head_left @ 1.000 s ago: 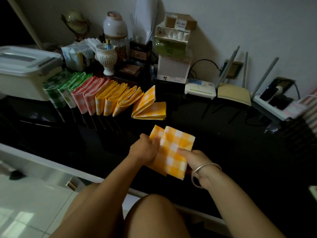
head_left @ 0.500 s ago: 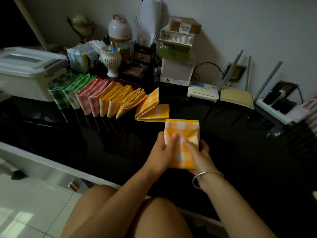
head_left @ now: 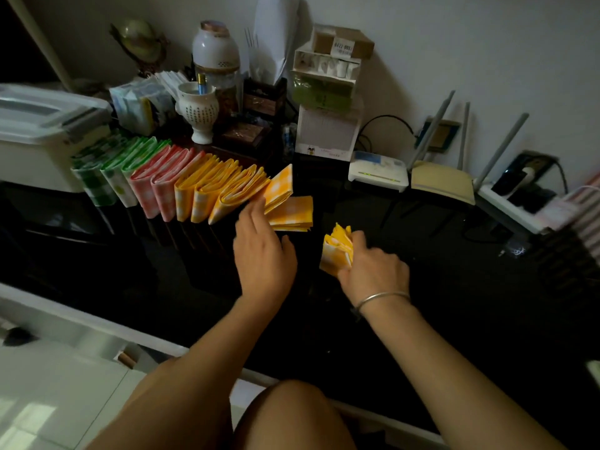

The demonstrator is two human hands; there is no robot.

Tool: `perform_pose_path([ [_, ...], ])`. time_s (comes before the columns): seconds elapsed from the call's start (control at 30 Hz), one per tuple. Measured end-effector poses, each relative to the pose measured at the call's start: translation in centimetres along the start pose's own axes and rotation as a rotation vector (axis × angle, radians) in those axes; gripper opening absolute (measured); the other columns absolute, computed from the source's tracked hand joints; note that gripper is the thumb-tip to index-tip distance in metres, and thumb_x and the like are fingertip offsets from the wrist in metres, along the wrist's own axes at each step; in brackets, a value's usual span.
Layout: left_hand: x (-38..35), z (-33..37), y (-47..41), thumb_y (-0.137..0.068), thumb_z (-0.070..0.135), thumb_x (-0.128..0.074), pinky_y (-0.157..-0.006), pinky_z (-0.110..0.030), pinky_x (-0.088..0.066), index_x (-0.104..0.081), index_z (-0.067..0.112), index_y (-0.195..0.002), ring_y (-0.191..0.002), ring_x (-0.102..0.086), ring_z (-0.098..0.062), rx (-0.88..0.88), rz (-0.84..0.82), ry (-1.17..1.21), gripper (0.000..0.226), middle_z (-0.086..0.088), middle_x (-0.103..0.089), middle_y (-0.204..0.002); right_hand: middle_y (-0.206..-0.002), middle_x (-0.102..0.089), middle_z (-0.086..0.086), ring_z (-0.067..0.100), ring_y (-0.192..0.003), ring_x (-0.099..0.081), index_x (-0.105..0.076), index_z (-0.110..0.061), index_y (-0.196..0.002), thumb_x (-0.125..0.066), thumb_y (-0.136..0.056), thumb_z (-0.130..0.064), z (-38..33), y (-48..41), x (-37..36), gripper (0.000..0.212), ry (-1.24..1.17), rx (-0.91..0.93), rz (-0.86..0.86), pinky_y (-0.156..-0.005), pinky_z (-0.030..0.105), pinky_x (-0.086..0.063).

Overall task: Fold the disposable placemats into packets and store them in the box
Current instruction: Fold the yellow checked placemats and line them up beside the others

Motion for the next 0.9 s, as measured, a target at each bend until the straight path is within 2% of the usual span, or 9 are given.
perform_pose_path([
  [0.13,-1.5,-0.4,-4.1,-0.089,0.011,-0.058,-0.101,-0.04,-0.041,-0.034,0.007,-0.144,-0.13,-0.042,-0.029,-0.17,-0.149,-0.198,0.061,-0.012,-0.043,-0.142,-0.119,-0.053,0.011,0.035,-0.098,-0.061,-0.028,-0.02,-0.136,-0.053,-0.09,-0.035,-0.2,-0.1,-0.4,0.055,-0.001,0.017,0.042,-0.067,0.034,-0.036],
  [0.23,-3.1,-0.8,-5.8,-0.091,0.019,-0.056,-0.096,-0.039,-0.042,-0.041,0.01,-0.135,-0.124,-0.044,-0.03,-0.307,-0.344,-0.423,0.048,-0.012,-0.045,-0.133,-0.12,-0.052,0.01,0.033,-0.097,-0.061,-0.026,-0.02,-0.136,-0.053,-0.09,-0.037,0.1,-0.3,-0.5,0.056,-0.023,0.031,0.026,-0.067,0.035,-0.037],
  [0.37,-5.5,-1.8,-6.5,-0.091,0.033,-0.06,-0.086,-0.043,-0.046,-0.041,0.014,-0.133,-0.128,-0.038,-0.036,-0.303,-0.588,-0.595,0.05,-0.016,-0.036,-0.138,-0.119,-0.056,0.01,0.033,-0.098,-0.061,-0.026,-0.019,-0.135,-0.052,-0.09,-0.039,0.8,-1.2,-0.4,0.056,-0.067,0.036,-0.02,-0.068,0.034,-0.037],
  [0.43,-6.0,-2.0,-6.8,-0.094,0.026,-0.055,-0.08,-0.041,-0.047,-0.036,0.018,-0.137,-0.124,-0.042,-0.037,-0.333,-0.593,-0.652,0.047,-0.017,-0.039,-0.137,-0.117,-0.058,0.009,0.033,-0.098,-0.061,-0.027,-0.018,-0.133,-0.049,-0.09,-0.042,1.1,-1.6,-0.4,0.054,-0.083,0.045,-0.03,-0.069,0.034,-0.037],
  [0.53,-6.2,-2.1,-6.9,-0.098,0.015,-0.043,-0.07,-0.035,-0.046,-0.034,0.016,-0.138,-0.116,-0.051,-0.035,-0.49,-0.548,-0.769,0.04,-0.016,-0.052,-0.127,-0.114,-0.06,0.007,0.032,-0.095,-0.062,-0.028,-0.019,-0.132,-0.043,-0.091,-0.05,1.0,-1.6,-0.3,0.054,-0.106,0.076,-0.027,-0.068,0.032,-0.038],
  [0.67,-6.1,-1.9,-6.7,-0.1,0.011,-0.036,-0.07,-0.035,-0.05,-0.039,0.007,-0.133,-0.11,-0.058,-0.033,-0.651,-0.544,-0.821,0.033,-0.017,-0.061,-0.118,-0.11,-0.063,0.006,0.032,-0.094,-0.063,-0.03,-0.018,-0.129,-0.044,-0.093,-0.046,0.2,-1.3,0.2,0.048,-0.11,0.079,0.009,-0.065,0.032,-0.036],
  [0.77,-5.0,-0.3,-7.6,-0.1,0.01,-0.036,-0.061,-0.029,-0.039,-0.04,0.009,-0.128,-0.098,-0.067,-0.024,-0.589,-0.516,-0.852,0.028,-0.006,-0.068,-0.109,-0.107,-0.064,0.008,0.034,-0.096,-0.063,-0.033,-0.016,-0.126,-0.047,-0.093,-0.041,-1.2,-1.7,0.5,0.044,-0.114,0.052,0.007,-0.066,0.033,-0.036],
  [0.9,-3.1,1.0,-10.0,-0.099,0.009,-0.04,-0.063,-0.029,-0.038,-0.054,0.01,-0.117,-0.096,-0.067,-0.024,-0.375,-0.457,-0.824,0.022,-0.005,-0.069,-0.105,-0.116,-0.06,0.013,0.038,-0.106,-0.058,-0.034,-0.009,-0.128,-0.048,-0.094,-0.038,-2.9,-3.2,0.8,0.047,-0.27,-0.048,-0.119,-0.07,0.035,-0.038],
])
Point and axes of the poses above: each hand's wrist, its own y-axis away from the middle knuckle, its own x-axis out of the back of the hand, z = x × y, the point moved 4 cm from there along -y, towards the middle knuckle
